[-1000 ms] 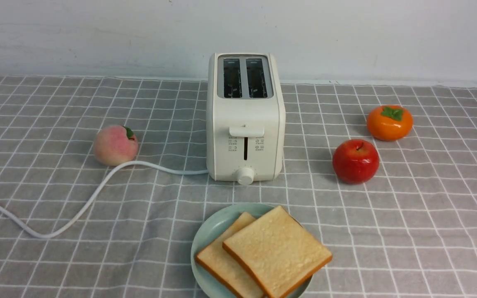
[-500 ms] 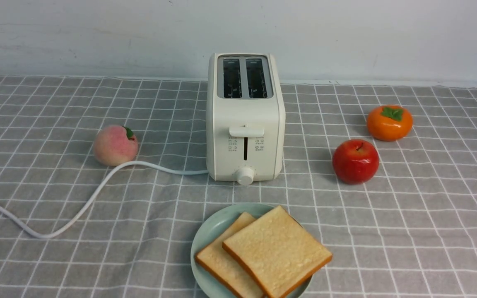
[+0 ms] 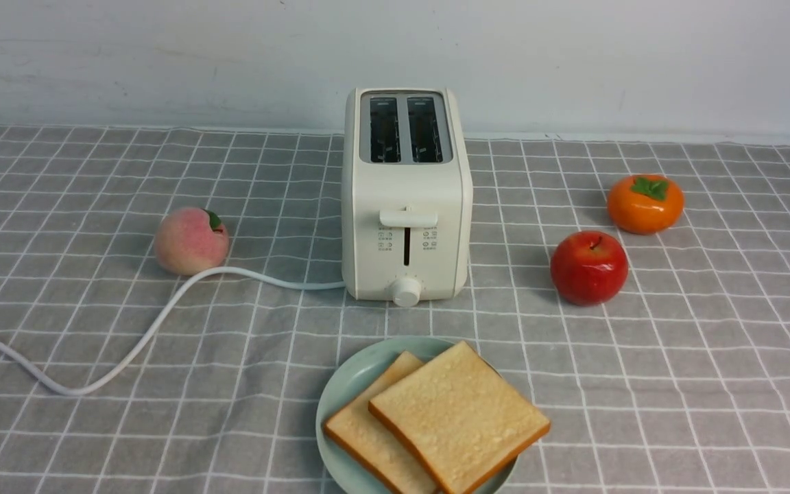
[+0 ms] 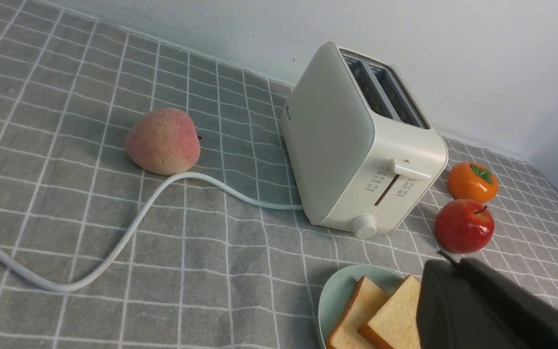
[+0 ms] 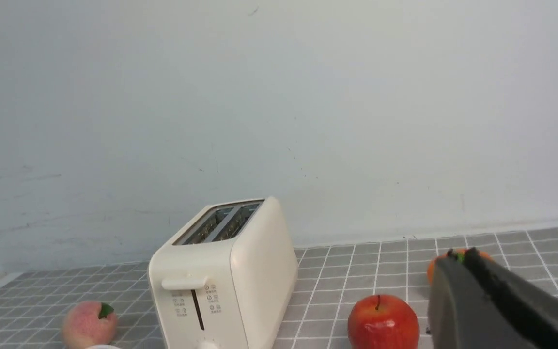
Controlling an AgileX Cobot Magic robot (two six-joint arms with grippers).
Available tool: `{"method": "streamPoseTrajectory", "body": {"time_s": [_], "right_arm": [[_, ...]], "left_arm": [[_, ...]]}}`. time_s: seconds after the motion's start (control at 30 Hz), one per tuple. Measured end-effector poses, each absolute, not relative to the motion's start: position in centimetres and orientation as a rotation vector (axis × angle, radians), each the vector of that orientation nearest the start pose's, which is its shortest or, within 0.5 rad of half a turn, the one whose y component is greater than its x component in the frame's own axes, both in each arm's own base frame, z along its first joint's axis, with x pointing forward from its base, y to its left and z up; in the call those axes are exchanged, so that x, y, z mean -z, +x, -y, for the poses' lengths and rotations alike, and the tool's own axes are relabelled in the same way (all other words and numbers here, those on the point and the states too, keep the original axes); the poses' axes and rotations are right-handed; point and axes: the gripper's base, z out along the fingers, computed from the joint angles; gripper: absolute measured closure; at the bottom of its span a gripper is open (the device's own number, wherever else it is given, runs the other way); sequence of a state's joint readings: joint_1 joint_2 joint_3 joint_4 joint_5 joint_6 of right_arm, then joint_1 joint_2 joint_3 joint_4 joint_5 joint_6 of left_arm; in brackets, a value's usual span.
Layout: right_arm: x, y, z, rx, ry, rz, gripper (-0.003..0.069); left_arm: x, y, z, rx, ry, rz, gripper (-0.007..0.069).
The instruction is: Take toasted bread from bread machine on grey coffee table place on plate.
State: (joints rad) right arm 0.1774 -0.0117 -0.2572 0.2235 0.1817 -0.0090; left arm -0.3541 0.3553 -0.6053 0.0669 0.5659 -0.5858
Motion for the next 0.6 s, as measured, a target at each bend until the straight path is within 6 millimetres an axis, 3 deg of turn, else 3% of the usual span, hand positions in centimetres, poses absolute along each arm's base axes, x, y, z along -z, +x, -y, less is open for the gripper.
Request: {"method": "streamPoseTrajectory", "body": {"time_s": [0.6], "right_arm": [[-28.16, 3.30, -0.98, -0.351, -0.011, -1.409, 0.0626]], "left_arm": [[-33.79, 6.42, 1.84, 0.545, -0.156, -1.825, 0.0629]]}}
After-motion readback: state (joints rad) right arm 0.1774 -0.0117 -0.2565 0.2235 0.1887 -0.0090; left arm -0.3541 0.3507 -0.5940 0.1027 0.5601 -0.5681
